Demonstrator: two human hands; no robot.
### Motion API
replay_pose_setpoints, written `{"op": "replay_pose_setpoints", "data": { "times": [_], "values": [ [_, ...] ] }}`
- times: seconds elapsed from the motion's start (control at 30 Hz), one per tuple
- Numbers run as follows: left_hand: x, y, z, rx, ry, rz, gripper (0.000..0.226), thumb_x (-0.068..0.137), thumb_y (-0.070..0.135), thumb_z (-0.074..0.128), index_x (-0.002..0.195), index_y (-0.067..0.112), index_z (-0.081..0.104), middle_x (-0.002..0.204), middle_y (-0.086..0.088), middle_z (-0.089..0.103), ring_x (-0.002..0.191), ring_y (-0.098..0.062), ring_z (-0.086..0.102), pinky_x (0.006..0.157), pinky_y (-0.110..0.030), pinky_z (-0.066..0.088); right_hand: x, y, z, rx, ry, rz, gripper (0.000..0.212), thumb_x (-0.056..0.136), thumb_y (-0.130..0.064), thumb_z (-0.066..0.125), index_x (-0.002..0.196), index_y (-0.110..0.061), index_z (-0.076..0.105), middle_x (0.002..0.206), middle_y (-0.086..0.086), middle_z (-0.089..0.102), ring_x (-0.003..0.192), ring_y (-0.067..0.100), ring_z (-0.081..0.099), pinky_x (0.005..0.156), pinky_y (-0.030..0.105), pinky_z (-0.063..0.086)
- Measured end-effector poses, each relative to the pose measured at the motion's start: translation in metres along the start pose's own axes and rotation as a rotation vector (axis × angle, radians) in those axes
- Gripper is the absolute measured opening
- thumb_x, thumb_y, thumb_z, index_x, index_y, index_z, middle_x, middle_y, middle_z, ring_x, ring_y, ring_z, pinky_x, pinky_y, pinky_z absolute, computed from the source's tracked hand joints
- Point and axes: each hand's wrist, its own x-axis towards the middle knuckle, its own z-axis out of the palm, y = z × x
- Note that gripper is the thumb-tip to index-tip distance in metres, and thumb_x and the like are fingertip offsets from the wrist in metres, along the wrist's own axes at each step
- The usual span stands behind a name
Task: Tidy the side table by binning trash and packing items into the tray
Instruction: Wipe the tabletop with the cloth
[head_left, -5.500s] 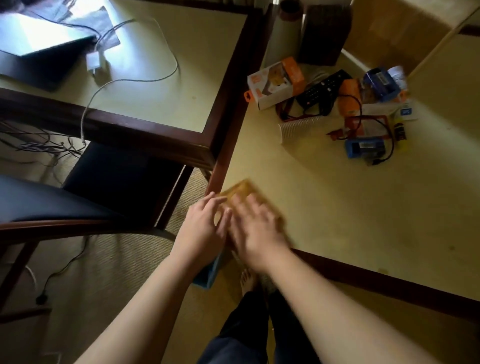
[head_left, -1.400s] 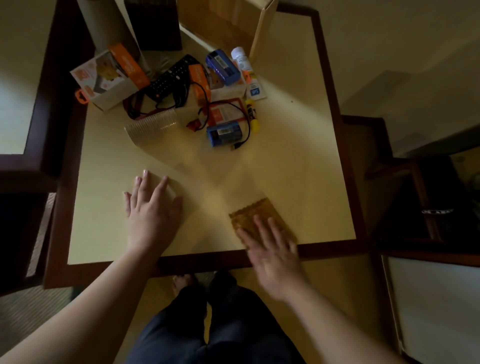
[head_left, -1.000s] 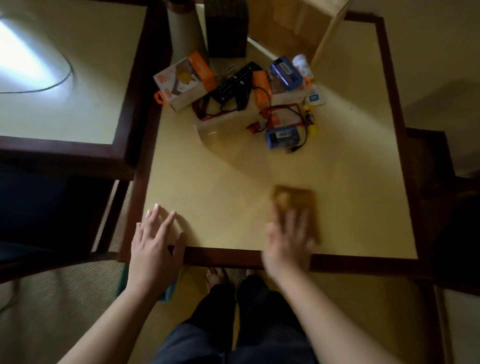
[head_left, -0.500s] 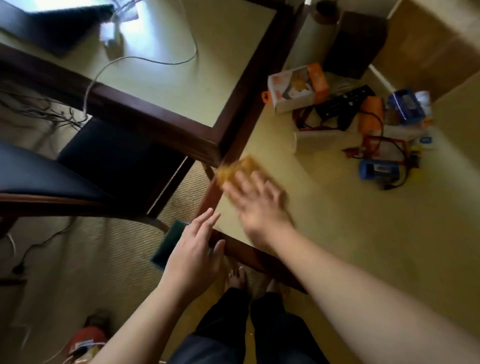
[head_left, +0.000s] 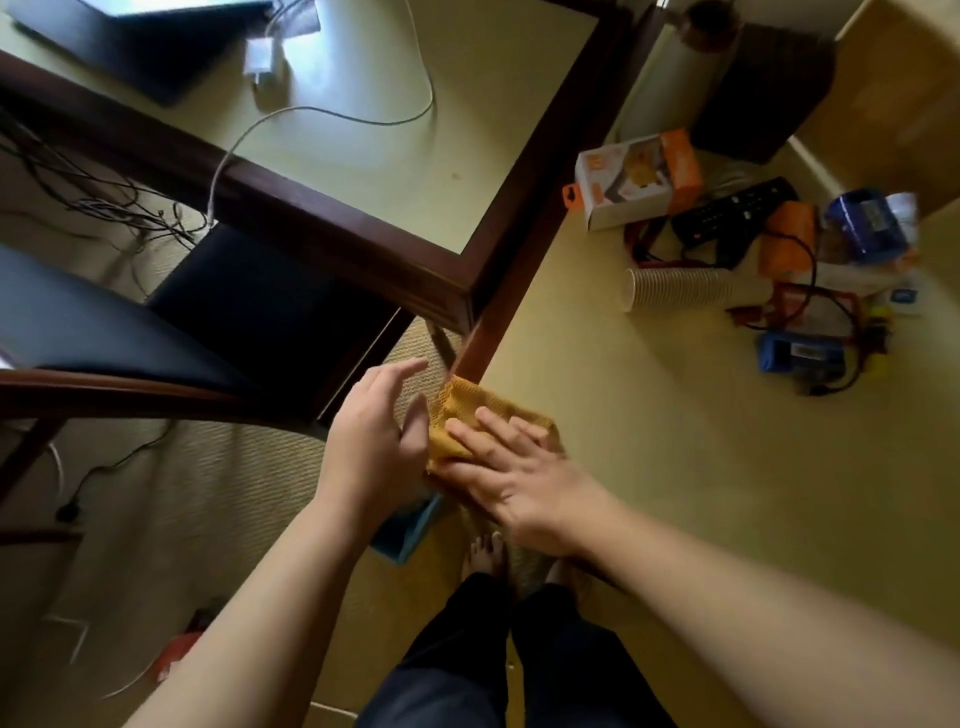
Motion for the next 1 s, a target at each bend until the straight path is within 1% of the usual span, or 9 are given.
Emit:
{"op": "replay_pose_setpoints", "data": {
  "times": [0.07,0.2,0.37,0.57,0.67,0.73,0.83,0.93,1.0],
  "values": [
    [0.009,0.003,-0.003,0.009,-0.006,0.012,0.036,0.096,0.018,0.059,0.132,0.021,0.064,0.129,0.004,0.067,0.121,-0.015,0.061,0.102,-0.045,0.053,0.014,0.037,-0.014,-0.023,0.045,0.041,0.056,0.106,-0.042,0.024,0.157,-0.055,0.008,0.168,-0.015,-0.016,0.159,0.020,-0.010,0.124,0.043,-0.008],
    [0.028,0.017,0.000,-0.024,0.040,-0.018,0.032,0.096,0.021,0.058,0.126,0.026,0.066,0.123,0.010,0.068,0.116,-0.015,0.065,0.100,-0.045,0.055,0.056,0.041,-0.037,0.127,0.131,0.580,0.062,0.108,-0.032,0.029,0.159,-0.053,-0.001,0.169,-0.009,-0.025,0.156,0.024,-0.024,0.124,0.049,-0.013],
    [0.046,0.044,0.023,-0.011,-0.023,0.033,0.029,0.099,0.026,0.063,0.128,0.027,0.066,0.123,0.005,0.070,0.114,-0.016,0.063,0.099,-0.036,0.051,-0.026,-0.004,-0.007,0.055,-0.086,0.113,0.062,0.108,-0.037,0.032,0.156,-0.057,-0.002,0.164,-0.022,-0.031,0.150,0.014,-0.034,0.124,0.047,-0.017],
    [0.050,0.067,0.072,0.101,-0.198,0.069,0.042,0.100,0.032,0.061,0.141,0.027,0.058,0.149,-0.001,0.053,0.139,-0.020,0.043,0.111,-0.020,0.027,-0.098,0.075,-0.014,0.189,0.266,1.050,0.058,0.109,-0.041,0.017,0.159,-0.051,-0.011,0.174,-0.003,-0.008,0.158,0.027,-0.013,0.124,0.057,0.006],
    [0.041,0.082,0.099,0.141,-0.224,0.051,0.048,0.100,0.039,0.059,0.147,0.031,0.052,0.164,-0.002,0.036,0.153,-0.024,0.023,0.122,-0.041,0.024,-0.122,0.014,0.024,0.122,0.055,0.457,0.080,0.104,-0.026,0.045,0.159,-0.053,-0.006,0.171,-0.008,-0.023,0.153,0.023,-0.030,0.124,0.051,-0.008],
    [0.035,0.090,0.116,0.192,-0.255,0.082,0.051,0.101,0.043,0.056,0.151,0.033,0.047,0.169,-0.003,0.026,0.158,-0.024,0.012,0.126,-0.043,0.017,-0.182,0.029,0.036,-0.020,0.042,0.197,0.065,0.098,-0.036,0.049,0.155,-0.052,0.024,0.174,-0.007,0.002,0.159,0.022,-0.011,0.123,0.041,0.007],
    [0.027,0.099,0.138,0.245,-0.268,0.115,0.055,0.103,0.048,0.051,0.155,0.034,0.041,0.172,-0.005,0.016,0.159,-0.024,0.003,0.128,-0.047,0.012,-0.269,0.114,0.036,-0.124,0.250,0.631,0.060,0.100,-0.042,0.034,0.156,-0.053,0.016,0.170,0.002,0.021,0.157,0.027,0.014,0.121,0.040,0.018],
    [0.014,0.116,0.163,0.278,-0.278,0.109,0.060,0.103,0.056,0.044,0.158,0.036,0.033,0.173,-0.005,0.010,0.159,-0.024,-0.001,0.129,-0.049,0.010,-0.268,0.150,0.022,0.300,0.444,1.372,0.055,0.104,-0.054,0.012,0.156,-0.059,-0.006,0.174,0.002,0.002,0.159,0.026,-0.007,0.125,0.057,0.004],
    [0.000,0.133,0.182,0.291,-0.295,0.135,0.064,0.102,0.063,0.038,0.160,0.040,0.026,0.173,-0.003,0.005,0.159,-0.023,-0.004,0.129,-0.048,0.004,-0.239,0.111,0.030,0.246,0.314,1.304,0.060,0.103,-0.046,0.016,0.161,-0.048,0.000,0.174,0.001,-0.004,0.159,0.028,-0.011,0.124,0.058,0.001]
  ]
}}
